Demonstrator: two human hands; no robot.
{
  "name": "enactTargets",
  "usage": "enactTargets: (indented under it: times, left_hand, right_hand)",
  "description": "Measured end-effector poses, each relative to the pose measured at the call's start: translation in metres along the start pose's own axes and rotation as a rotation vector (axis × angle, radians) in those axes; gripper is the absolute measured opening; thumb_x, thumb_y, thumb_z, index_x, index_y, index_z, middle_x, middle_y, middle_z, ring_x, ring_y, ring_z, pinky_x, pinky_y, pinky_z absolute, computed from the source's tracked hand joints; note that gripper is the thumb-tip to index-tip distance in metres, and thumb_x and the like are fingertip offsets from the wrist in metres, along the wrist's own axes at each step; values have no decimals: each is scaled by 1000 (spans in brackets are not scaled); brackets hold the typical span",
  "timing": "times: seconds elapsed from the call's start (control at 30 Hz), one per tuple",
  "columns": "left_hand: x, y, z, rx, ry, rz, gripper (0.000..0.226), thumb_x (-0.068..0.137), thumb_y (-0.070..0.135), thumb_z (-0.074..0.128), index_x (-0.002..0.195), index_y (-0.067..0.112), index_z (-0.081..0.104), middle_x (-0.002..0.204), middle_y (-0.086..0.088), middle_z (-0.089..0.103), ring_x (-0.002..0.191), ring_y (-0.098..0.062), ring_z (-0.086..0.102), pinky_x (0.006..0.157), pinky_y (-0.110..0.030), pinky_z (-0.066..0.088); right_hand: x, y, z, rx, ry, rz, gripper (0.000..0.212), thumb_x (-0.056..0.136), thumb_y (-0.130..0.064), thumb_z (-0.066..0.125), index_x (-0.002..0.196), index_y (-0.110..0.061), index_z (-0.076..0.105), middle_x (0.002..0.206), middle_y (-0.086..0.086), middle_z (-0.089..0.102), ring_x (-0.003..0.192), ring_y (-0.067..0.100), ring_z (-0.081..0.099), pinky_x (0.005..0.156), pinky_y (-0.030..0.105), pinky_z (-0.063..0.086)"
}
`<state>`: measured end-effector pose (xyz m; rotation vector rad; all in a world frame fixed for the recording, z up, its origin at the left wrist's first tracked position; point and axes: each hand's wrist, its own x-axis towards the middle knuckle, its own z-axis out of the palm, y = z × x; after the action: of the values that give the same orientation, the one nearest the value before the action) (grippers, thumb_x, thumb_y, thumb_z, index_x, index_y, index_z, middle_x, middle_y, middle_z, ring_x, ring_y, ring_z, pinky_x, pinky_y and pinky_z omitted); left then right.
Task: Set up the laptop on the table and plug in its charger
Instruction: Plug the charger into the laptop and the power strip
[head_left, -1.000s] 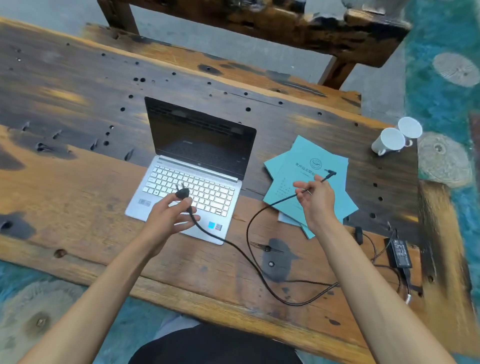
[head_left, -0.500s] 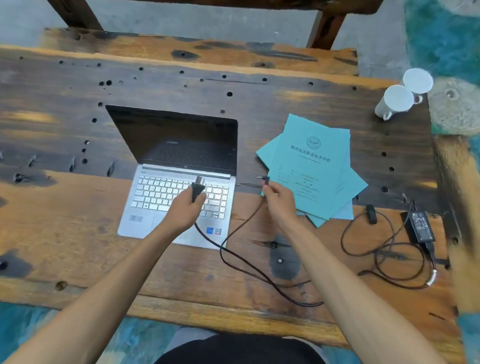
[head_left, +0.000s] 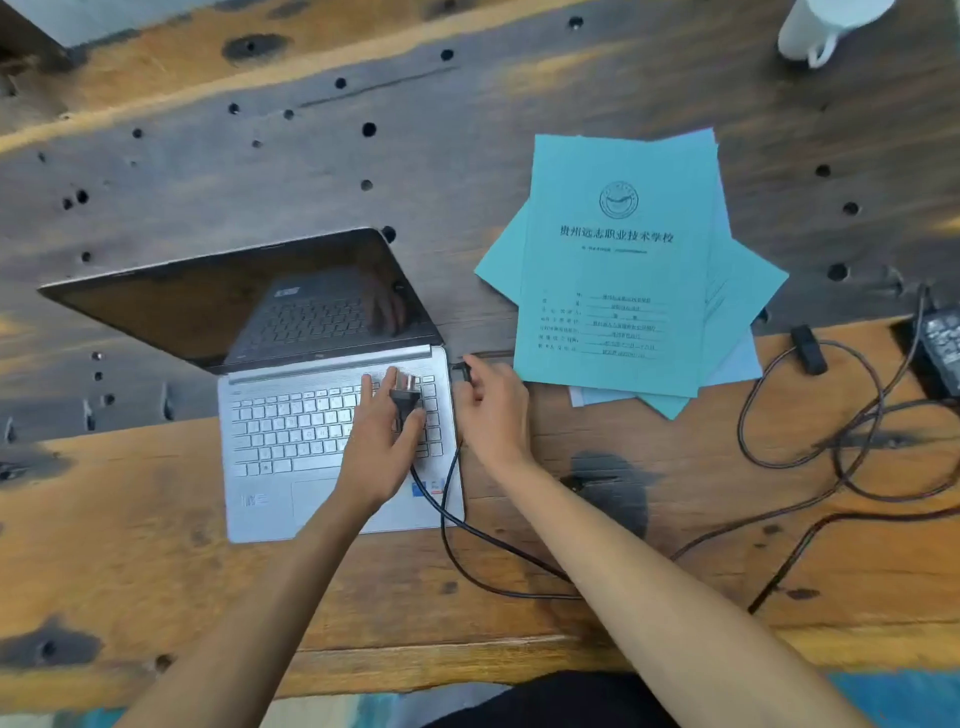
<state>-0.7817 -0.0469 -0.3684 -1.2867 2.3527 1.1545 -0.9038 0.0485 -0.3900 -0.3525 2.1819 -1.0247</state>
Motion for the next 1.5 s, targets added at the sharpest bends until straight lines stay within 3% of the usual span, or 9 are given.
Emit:
enactTargets:
  times: [0.17, 0.37, 0.8, 0.97, 1.07, 1.27, 1.5]
  left_hand:
    - [6, -3, 6, 63, 22, 12, 73, 97, 50, 38, 160, 20, 20, 167, 2, 19, 151, -11, 13, 111, -26, 22]
    - [4, -5, 10, 15, -6, 14, 73, 98, 47, 39, 162, 20, 14, 168, 15, 7, 156, -11, -5, 124, -33, 13]
    - [4, -2, 9, 36, 12, 42, 72, 98, 43, 40, 161, 15, 18, 169, 4, 13, 155, -12, -1, 123, -35, 13]
    - [3, -3, 10, 36, 30, 72, 71, 99, 42, 41, 160, 17, 15, 166, 8, 14, 148, -1, -3, 122, -37, 14]
    - [3, -4, 10, 35, 32, 72, 72, 99, 43, 41, 160, 17, 14, 165, 11, 13, 150, -4, -4, 124, -43, 15]
    - [4, -2, 8, 70, 18, 79, 72, 100, 42, 42, 159, 11, 17, 168, -2, 17, 156, -22, 1, 124, -51, 16]
    - [3, -3, 9, 115, 31, 89, 71, 100, 43, 41, 158, 8, 22, 168, -2, 18, 156, -26, 4, 124, -54, 15]
  right_hand:
    - [-2, 0, 10, 70, 73, 22, 40, 99, -10, 58, 138, -11, 63, 115, 9, 64, 104, 24, 64, 97, 40, 51]
    - [-3, -4, 7, 119, 171, 45, 32, 98, -8, 58, 129, -10, 70, 115, 8, 70, 103, 22, 66, 97, 37, 51]
    - [-2, -13, 10, 144, 235, 65, 33, 98, -4, 60, 130, -6, 69, 115, 11, 71, 103, 22, 67, 96, 33, 53]
    - [-4, -12, 12, 121, 237, 74, 32, 98, -4, 61, 128, -5, 69, 115, 11, 72, 105, 22, 67, 98, 36, 52]
    - [-6, -11, 14, 134, 244, 104, 32, 97, -3, 61, 127, -4, 70, 116, 13, 73, 107, 23, 68, 100, 37, 52]
    - [-7, -9, 17, 174, 242, 150, 32, 98, -5, 60, 129, -3, 69, 119, 14, 72, 109, 23, 68, 102, 38, 51]
    - [-6, -9, 16, 159, 227, 130, 33, 99, -7, 59, 131, -5, 68, 122, 12, 72, 112, 22, 67, 103, 38, 52]
